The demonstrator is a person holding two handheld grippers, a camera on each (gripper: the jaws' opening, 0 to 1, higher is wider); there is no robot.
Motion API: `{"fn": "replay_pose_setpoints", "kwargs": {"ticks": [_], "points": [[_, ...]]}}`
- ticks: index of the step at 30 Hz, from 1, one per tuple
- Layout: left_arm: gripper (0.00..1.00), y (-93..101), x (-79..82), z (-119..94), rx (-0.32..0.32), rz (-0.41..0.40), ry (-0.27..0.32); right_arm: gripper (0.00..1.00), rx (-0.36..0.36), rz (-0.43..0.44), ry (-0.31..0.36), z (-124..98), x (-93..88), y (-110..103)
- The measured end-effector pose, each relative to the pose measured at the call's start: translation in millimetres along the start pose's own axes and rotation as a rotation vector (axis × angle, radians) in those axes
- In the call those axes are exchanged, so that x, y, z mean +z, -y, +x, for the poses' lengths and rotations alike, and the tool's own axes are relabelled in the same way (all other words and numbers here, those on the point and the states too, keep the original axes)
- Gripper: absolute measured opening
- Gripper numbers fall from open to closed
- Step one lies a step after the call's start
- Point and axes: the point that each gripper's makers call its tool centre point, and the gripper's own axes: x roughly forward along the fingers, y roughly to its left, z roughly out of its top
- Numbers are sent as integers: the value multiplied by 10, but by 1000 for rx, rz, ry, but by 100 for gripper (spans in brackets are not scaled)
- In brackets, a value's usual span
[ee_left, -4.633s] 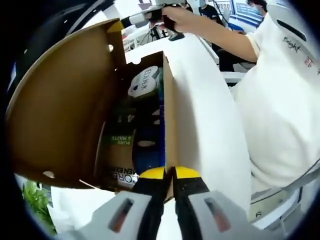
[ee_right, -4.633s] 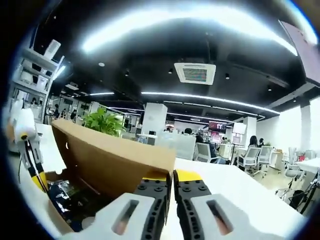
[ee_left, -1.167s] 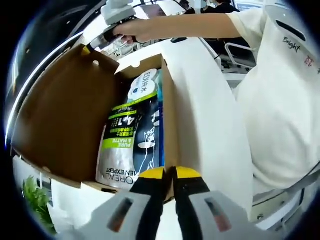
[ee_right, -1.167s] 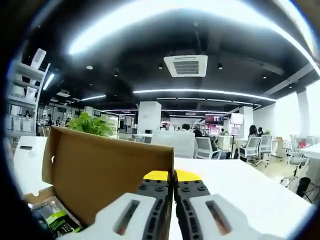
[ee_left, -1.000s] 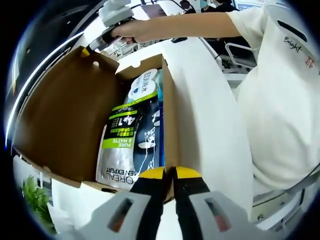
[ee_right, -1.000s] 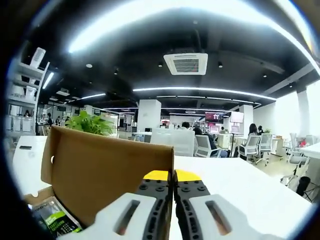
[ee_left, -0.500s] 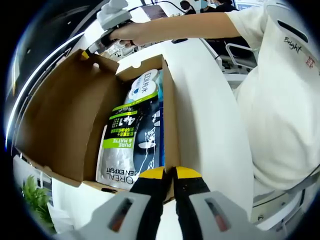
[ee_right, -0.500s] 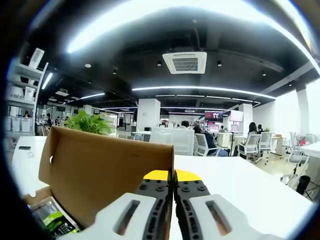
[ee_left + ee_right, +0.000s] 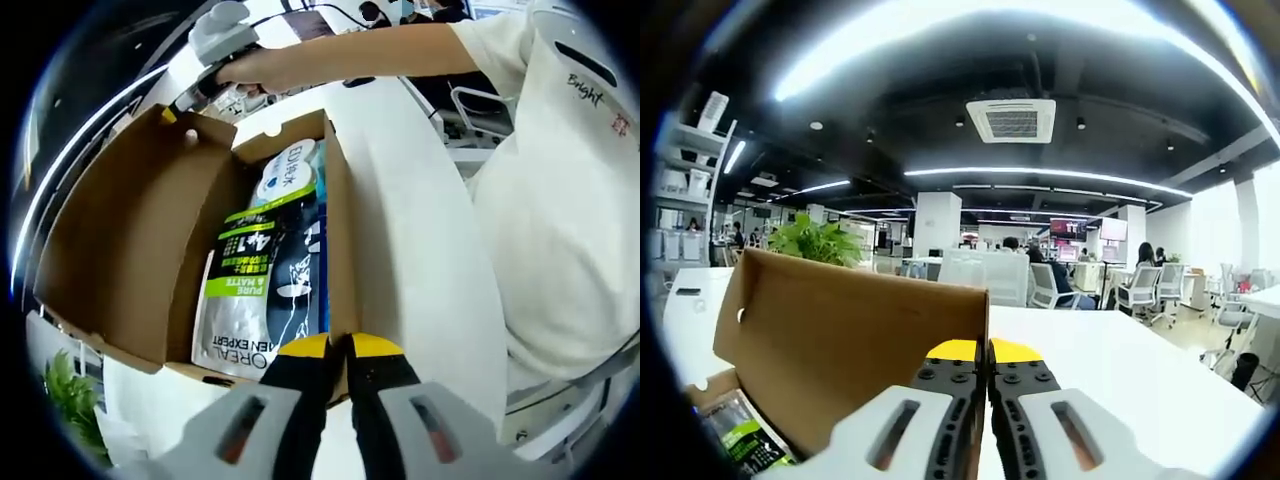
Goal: Operate the shoe box by opening the lid, removing the specified soft item, and placing it in the target area until the item is outside and the box remains undamaged.
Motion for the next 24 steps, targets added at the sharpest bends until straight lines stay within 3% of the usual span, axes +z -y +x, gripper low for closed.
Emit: {"fn": "replay_pose_setpoints", "kwargs": {"ticks": [8, 24], "points": [[5, -3, 2, 4, -5, -3, -3, 0, -3, 7, -52, 125, -53, 11], [5, 9, 9, -1, -5, -4, -7, 0, 9, 9, -93, 172, -145, 7]]}}
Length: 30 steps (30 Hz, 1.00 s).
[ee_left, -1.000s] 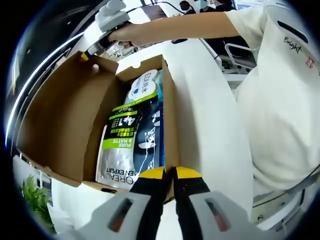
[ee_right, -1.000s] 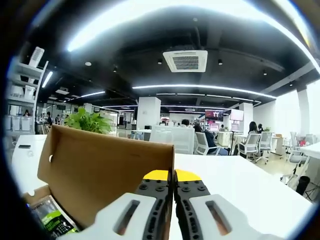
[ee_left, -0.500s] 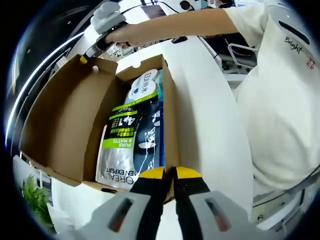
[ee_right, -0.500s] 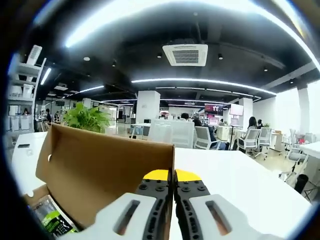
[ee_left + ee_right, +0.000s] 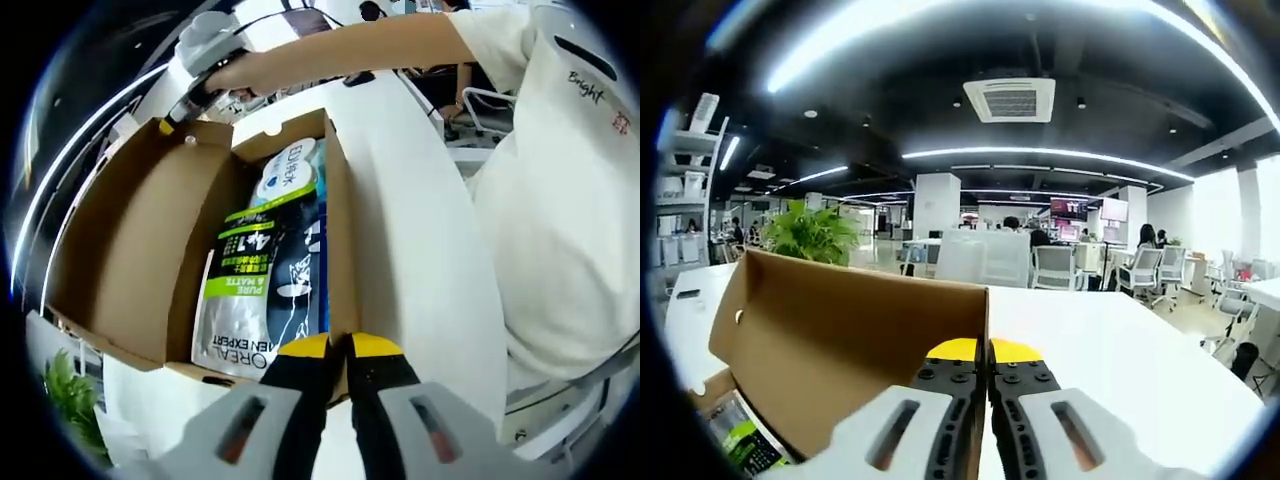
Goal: Operate the shoe box by opening the lid, removing the specified soft item, and placing it in the target area until the item is outside and the box remains undamaged.
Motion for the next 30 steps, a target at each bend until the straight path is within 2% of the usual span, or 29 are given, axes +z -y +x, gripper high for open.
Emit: {"fn": "replay_pose_setpoints", "kwargs": {"ticks": [18, 30], "points": [[5, 6, 2, -8, 8, 9, 6, 0, 4, -36, -42, -47, -77, -34], [5, 0, -4, -11, 12, 9, 7, 0, 5, -29, -71, -21, -122, -56]]}}
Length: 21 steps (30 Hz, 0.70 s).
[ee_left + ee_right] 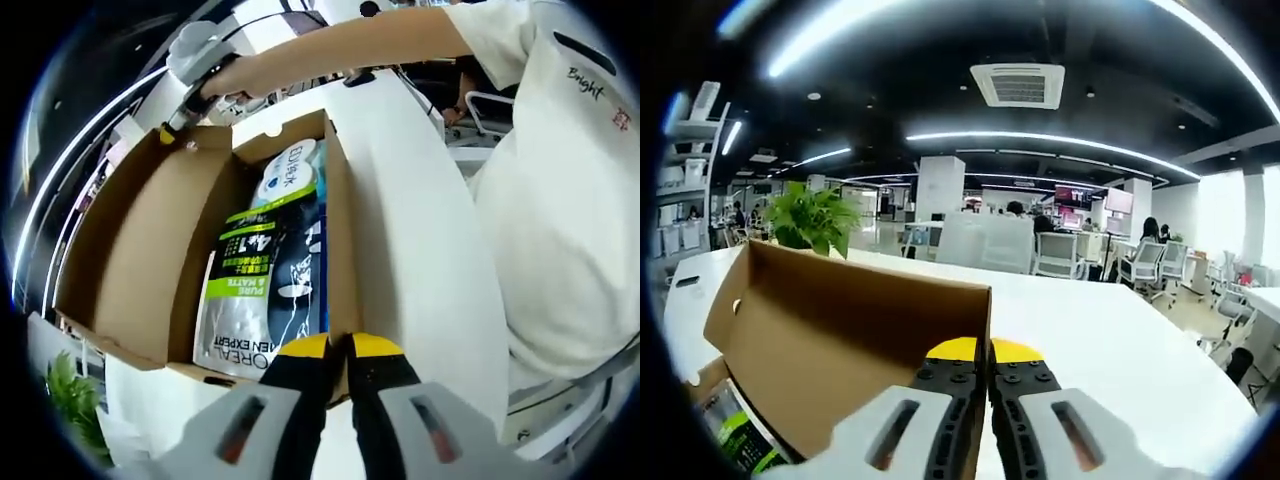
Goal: Operate the shoe box by opening the lid, removing the specified soft item, and placing it in the target area until the item is outside and the box remains undamaged.
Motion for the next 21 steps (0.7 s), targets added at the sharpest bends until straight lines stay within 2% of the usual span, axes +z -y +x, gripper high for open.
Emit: {"fn": "replay_pose_setpoints", "kwargs": {"ticks": [5, 8, 9, 16, 21], "points": [[5, -4, -3, 1, -1, 3, -4, 0, -7, -12, -22, 58, -8, 23], [6, -8, -7, 1, 1, 2, -4, 0, -7, 32, -37, 78, -61, 54], [6, -9, -10, 1, 4, 4, -3, 0, -7, 70, -39, 70, -78, 64], [6, -9, -15, 1, 1, 6, -6, 0, -20, 68, -71, 103, -218, 110], [6, -11, -14, 2, -1, 6, -6, 0, -23, 76, -84, 115, -244, 110]]}}
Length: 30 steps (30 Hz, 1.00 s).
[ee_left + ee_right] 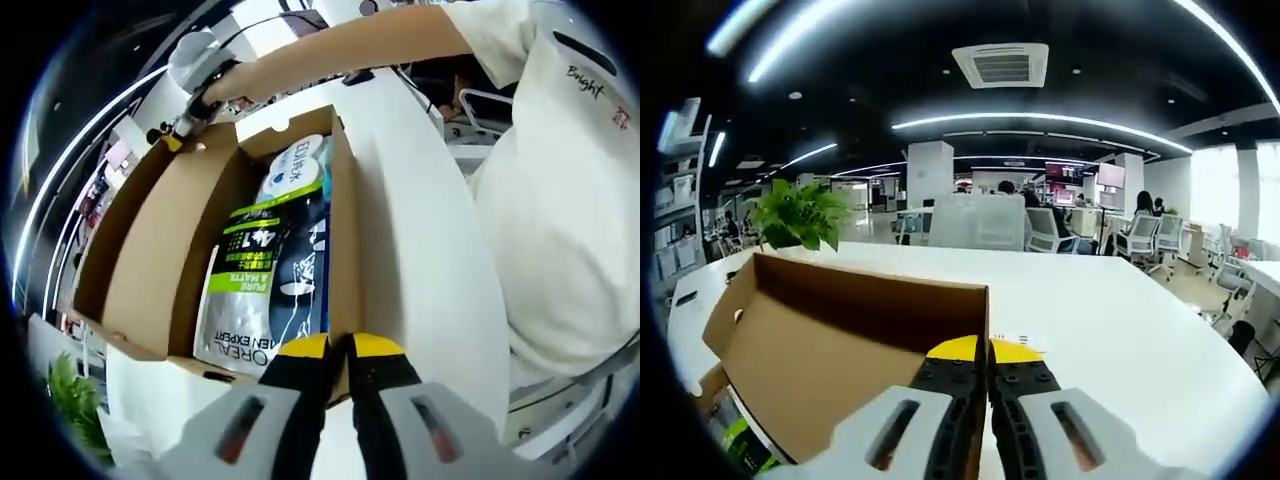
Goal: Operate the shoe box by opening the lid, removing the specified soft item, and placing it in the target area until the item is outside and the box remains undamaged.
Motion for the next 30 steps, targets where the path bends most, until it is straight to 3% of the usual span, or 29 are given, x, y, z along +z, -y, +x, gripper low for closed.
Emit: {"fn": "replay_pose_setpoints", "kwargs": {"ticks": [23, 30], "points": [[6, 12, -2, 6, 15, -9, -47, 0, 12, 12, -112, 283, -206, 48], [6, 63, 34, 10, 19, 9, -61, 0, 26, -12, -103, 334, -166, -11]]}}
